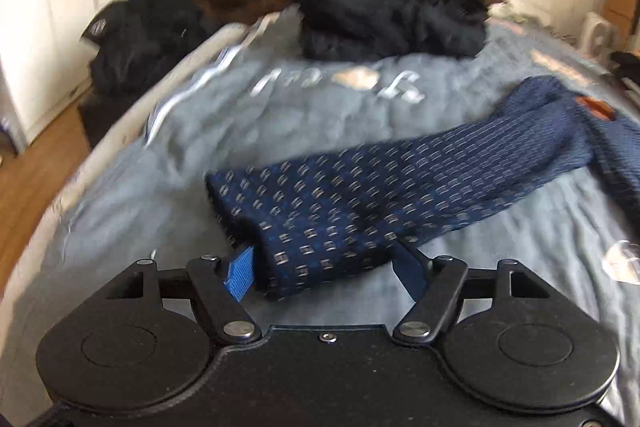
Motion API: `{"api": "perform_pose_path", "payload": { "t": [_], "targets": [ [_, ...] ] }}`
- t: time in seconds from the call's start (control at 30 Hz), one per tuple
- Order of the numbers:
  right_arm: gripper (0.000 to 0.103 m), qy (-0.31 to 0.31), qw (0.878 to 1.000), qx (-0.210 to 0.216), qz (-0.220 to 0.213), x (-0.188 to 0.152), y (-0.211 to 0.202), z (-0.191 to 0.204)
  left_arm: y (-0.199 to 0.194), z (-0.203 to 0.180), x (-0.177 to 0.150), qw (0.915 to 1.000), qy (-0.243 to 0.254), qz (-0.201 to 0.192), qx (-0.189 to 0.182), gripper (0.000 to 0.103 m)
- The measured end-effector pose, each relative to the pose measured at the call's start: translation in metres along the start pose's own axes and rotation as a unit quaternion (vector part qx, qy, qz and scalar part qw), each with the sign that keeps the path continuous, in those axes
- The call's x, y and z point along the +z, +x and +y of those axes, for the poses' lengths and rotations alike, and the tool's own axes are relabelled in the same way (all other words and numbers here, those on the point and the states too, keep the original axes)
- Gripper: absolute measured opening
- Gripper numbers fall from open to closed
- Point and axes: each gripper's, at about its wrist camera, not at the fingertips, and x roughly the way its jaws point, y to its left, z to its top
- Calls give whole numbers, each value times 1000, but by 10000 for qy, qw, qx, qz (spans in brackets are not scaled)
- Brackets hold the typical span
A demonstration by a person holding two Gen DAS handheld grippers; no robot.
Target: Fold clothes
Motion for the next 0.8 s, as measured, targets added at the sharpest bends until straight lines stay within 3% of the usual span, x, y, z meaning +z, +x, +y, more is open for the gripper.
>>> {"api": "perform_pose_path", "payload": {
  "t": [0.03,0.07,0.23,0.3,0.43,0.5,0.57,0.6,0.63,0.7,0.8],
  "targets": [
    [79,-12,10000,-5,-3,0,0,0,1,3,0,9998,-137,5,-129,42],
    [79,-25,10000,-11,-6,-1,0,1,2,5,0,9993,-275,11,-264,12],
    [79,31,10000,-78,-28,-2,-1,-2,-10,4,1,9999,33,-159,-20,5],
    [79,12,10000,-63,-44,-3,-1,-1,-25,20,4,9989,-141,-399,192,4],
    [79,0,10000,-22,-62,-4,-1,0,-37,40,10,9981,-222,-396,416,4],
    [79,-1,10000,-8,-74,-4,-3,0,-37,39,13,9985,-71,-265,471,7],
    [79,-1,10000,5,-86,-4,-5,-1,-34,37,14,9987,-8,125,489,11],
    [79,-2,10000,12,-92,-5,-7,-1,-36,35,13,9983,54,178,560,22],
    [79,-2,9999,19,-98,-5,-8,-1,-44,35,10,9982,64,125,581,29],
    [79,-3,9999,32,-110,-5,-10,-1,-64,31,0,9985,1,-59,548,53],
    [79,34,9999,54,-135,-6,-13,-1,-98,6,-23,9992,-15,-305,261,57]
  ]
}}
